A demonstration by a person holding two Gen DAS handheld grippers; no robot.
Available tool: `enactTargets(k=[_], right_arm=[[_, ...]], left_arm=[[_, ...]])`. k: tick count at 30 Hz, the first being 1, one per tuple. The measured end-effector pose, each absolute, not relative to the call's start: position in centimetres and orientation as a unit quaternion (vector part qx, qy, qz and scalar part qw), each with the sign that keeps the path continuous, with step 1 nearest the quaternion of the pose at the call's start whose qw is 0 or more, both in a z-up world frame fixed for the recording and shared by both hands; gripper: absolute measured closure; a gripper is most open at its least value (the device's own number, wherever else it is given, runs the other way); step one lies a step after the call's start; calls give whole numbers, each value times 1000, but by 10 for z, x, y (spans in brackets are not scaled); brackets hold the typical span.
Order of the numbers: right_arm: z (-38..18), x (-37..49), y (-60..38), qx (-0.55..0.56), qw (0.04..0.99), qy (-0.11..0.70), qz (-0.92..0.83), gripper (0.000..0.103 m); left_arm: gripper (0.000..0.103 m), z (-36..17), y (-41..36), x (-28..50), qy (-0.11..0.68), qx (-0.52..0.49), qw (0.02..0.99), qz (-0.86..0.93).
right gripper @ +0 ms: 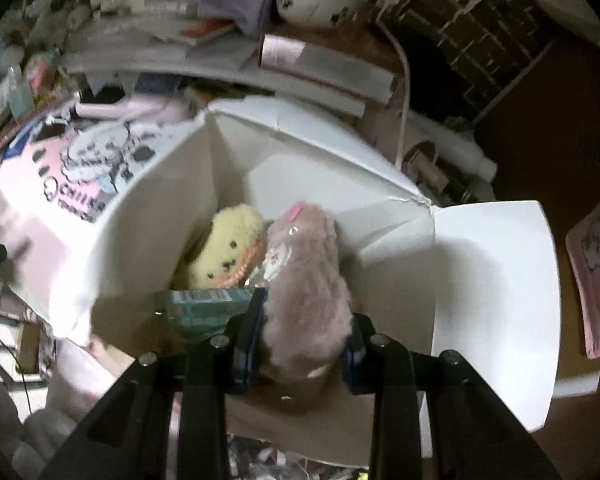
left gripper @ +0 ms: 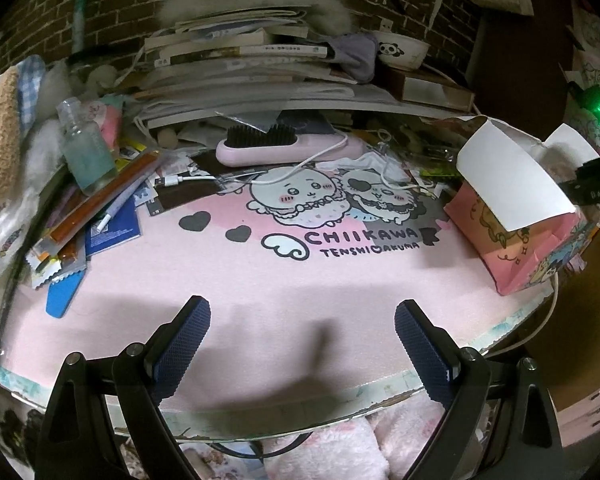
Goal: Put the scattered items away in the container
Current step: 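Carry the pink plush toy into the white box, open right gripper, then withdraw the right gripper from the box back over the desk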
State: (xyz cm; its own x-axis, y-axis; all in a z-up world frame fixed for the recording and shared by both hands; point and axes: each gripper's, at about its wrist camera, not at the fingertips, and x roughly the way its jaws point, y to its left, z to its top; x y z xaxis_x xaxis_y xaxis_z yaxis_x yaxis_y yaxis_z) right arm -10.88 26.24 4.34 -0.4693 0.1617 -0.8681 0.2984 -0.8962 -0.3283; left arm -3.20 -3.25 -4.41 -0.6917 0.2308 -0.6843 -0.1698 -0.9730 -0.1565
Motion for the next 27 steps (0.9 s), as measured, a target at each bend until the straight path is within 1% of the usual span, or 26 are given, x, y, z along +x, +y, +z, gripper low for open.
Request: enactTargets(k=[5, 7, 9, 11, 12, 13, 14, 15, 20, 23, 27], right_arm=[[39, -121, 262, 530, 33, 247, -811, 75], [39, -123, 262, 529, 30, 251, -810, 72], [39, -123, 261, 522, 23, 260, -812, 64], [40, -123, 262, 517, 19, 265, -813, 60], [41, -123, 262, 516, 18, 264, -815, 54], [42, -123, 264, 512, 15, 261, -818, 50], [45, -122, 265, 507, 13, 258, -822, 42], [48, -121, 265, 499, 11, 255, -828, 36], [64, -103, 262, 442, 12, 217, -870, 35], [70, -84, 254, 397, 29, 184, -899, 24], [71, -56, 241, 340, 59, 131, -929, 24]], left_arm=[[10, -46, -32, -32, -40, -379, 108, 918], [10, -47, -32, -32, -41, -380, 107, 918], [10, -48, -33, -33, -44, -382, 106, 917], [10, -49, -33, -34, -47, -382, 106, 917], [10, -49, -33, -34, -47, -382, 106, 917], [10, -49, -33, -34, -48, -380, 107, 917], [10, -48, -32, -34, -48, -378, 108, 918], [10, -48, -31, -34, -48, -377, 108, 919], [10, -40, -27, -31, -43, -363, 94, 926], [10, -32, -26, -28, -49, -355, 88, 930], [10, -24, -25, -25, -53, -347, 82, 933]])
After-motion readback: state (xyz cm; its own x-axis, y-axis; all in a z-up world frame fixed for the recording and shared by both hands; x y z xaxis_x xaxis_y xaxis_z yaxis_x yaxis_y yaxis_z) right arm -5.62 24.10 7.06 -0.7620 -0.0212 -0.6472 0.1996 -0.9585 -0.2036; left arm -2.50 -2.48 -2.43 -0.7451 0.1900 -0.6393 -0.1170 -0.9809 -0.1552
